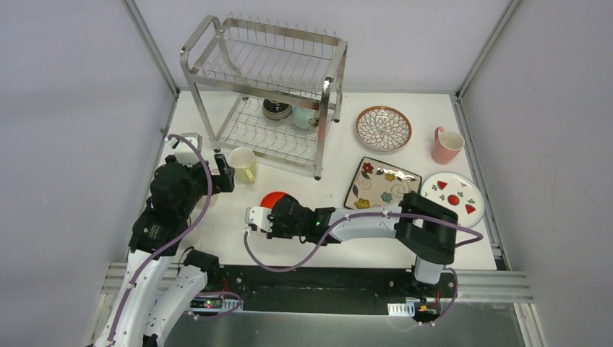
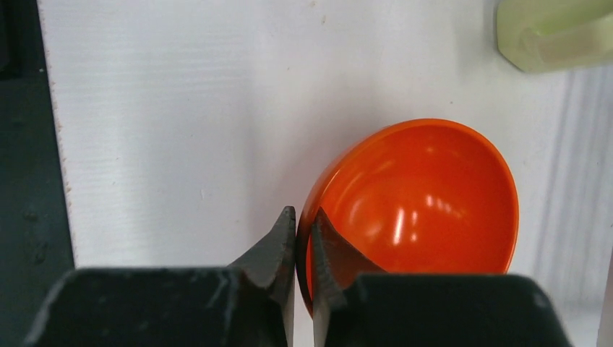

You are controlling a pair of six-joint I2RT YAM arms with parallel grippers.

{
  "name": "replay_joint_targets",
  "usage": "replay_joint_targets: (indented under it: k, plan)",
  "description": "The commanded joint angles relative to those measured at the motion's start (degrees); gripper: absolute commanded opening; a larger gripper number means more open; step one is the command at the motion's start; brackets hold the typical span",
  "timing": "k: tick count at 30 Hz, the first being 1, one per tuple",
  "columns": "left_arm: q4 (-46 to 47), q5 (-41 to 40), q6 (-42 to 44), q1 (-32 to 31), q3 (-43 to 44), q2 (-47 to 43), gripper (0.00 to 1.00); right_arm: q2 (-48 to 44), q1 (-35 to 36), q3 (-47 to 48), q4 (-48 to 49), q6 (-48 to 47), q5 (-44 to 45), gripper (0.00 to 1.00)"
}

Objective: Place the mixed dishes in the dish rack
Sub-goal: Pick up the bowl from the center of the board.

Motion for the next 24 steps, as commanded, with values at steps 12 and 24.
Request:
replay_joint_targets:
  k: [12,24]
  plan:
    - [4.96,2.23,2.24,-0.64,-1.88,0.39,0.93,-25.35,-6.26,-9.82,-2.77,11.21,-9.73,0.0]
    - [14.95,22.4,9.08,-0.76,-8.32,1.45,0.85,-40.49,-13.42,-14.72,-11.23,17.3,-19.81,0.0]
